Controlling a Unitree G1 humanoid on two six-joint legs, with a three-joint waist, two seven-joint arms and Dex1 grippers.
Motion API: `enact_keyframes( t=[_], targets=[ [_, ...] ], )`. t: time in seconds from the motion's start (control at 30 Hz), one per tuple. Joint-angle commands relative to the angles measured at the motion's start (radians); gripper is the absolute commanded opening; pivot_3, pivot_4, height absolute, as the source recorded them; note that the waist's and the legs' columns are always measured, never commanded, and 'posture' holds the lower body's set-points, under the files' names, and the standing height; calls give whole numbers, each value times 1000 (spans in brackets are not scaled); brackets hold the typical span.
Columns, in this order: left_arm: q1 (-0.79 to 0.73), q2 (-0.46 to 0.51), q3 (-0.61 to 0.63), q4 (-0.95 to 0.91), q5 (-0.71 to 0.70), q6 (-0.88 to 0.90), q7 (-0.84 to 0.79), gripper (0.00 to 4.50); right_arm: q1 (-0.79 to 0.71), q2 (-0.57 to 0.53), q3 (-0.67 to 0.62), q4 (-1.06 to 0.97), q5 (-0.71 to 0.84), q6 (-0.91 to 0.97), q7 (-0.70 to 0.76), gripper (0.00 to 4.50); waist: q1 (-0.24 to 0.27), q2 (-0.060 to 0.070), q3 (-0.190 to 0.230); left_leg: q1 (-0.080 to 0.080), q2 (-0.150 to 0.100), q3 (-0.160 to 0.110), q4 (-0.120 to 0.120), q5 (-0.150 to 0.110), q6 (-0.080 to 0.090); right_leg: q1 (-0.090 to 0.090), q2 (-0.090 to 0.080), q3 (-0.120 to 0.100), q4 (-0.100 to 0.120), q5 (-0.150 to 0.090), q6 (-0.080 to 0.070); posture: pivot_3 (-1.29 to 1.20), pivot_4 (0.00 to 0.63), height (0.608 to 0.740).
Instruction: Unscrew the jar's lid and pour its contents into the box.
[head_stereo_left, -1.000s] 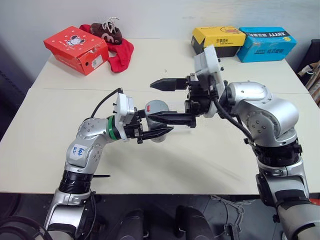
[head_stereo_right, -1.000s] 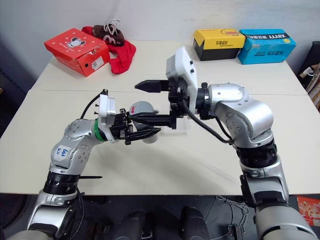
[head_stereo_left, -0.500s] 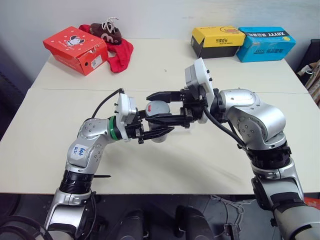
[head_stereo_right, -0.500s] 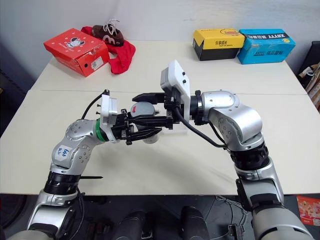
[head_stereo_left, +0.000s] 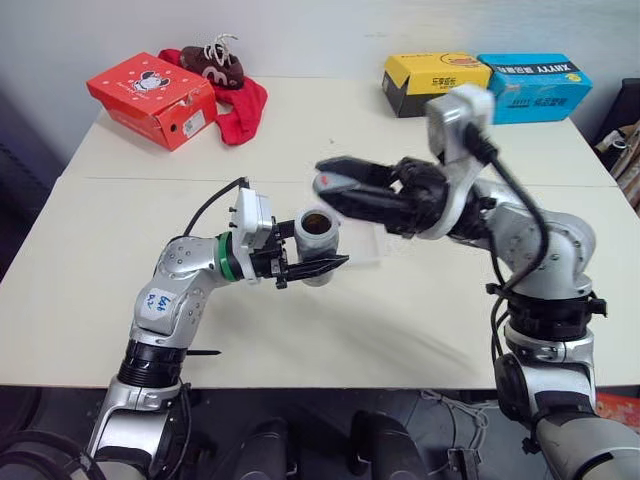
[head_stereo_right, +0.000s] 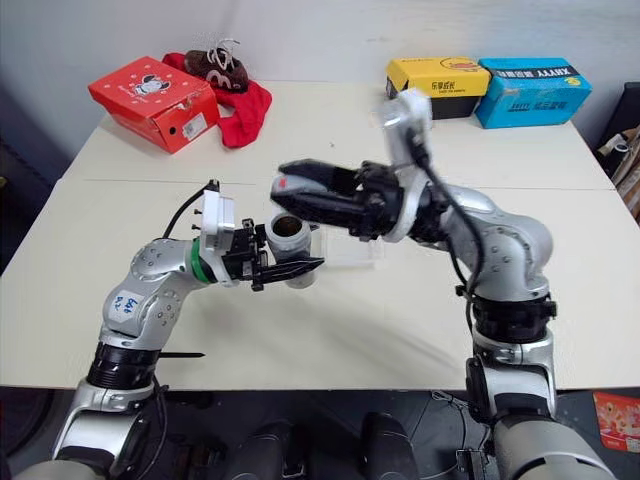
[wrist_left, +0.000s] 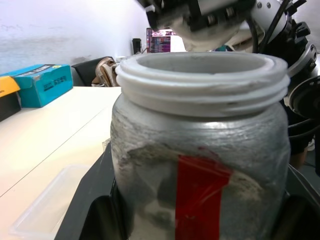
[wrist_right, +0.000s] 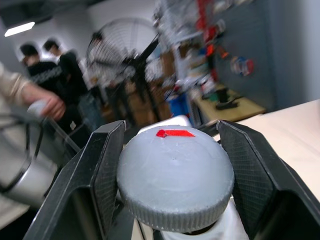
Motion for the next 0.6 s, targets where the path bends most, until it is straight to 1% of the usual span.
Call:
enact_keyframes(
  t=[0.03, 0.13, 0.2, 0.27, 0.43, 0.5, 0.57, 0.6],
  targets=[
    [-25, 22, 41, 18, 0, -33, -4, 2396, 152, -115, -83, 11, -225, -249, -2, 2523, 6, 0, 0, 0, 0, -2, 0, 0, 0, 1, 0, -1, -2, 0, 0, 0, 150, 740],
    [-43, 39, 55, 56, 9, -42, -5, 2396, 326, -199, -141, 165, -434, -581, 49, 2523, 14, 0, 0, -1, -3, 1, -1, -1, 2, 1, 3, -2, -4, 1, 2, 0, 150, 740],
    [-53, 68, 41, 69, 28, -2, 0, 2396, 433, -236, -198, 320, -514, -777, 84, 2523, 17, 0, 0, -1, -4, 5, -2, -1, 4, 1, 7, -2, -7, 3, 5, 0, 150, 740],
    [-67, 91, 20, 87, 58, 30, 11, 2396, 486, -250, -223, 448, -563, -901, 87, 2523, 16, 0, 0, -1, -3, 6, -3, -1, 4, 1, 9, -1, -9, 4, 8, 0, 150, 740],
    [-126, 78, 18, 154, 91, 9, 31, 2396, 530, -227, -246, 698, -652, -1100, -7, 2523, -5, 1, 0, 1, 0, 8, -3, 2, 3, 2, 11, 1, -10, 5, 9, 0, 150, 740],
    [-155, 71, 15, 181, 111, 4, 43, 2396, 535, -215, -250, 734, -655, -1120, -41, 2523, -7, 1, 1, 2, 1, 8, -3, 4, 1, 2, 12, 2, -9, 5, 9, 0, 150, 740],
    [-186, 63, 12, 207, 129, -8, 52, 2396, 542, -206, -254, 736, -634, -1094, -54, 2523, -11, 2, 1, 4, 2, 8, -3, 5, -1, 2, 13, 4, -9, 4, 8, 0, 150, 740],
    [-203, 57, 11, 221, 136, -11, 58, 2396, 549, -203, -260, 729, -623, -1091, -54, 2873, -12, 3, 2, 4, 2, 8, -3, 5, -1, 2, 13, 4, -9, 4, 7, 0, 150, 740]
  ],
)
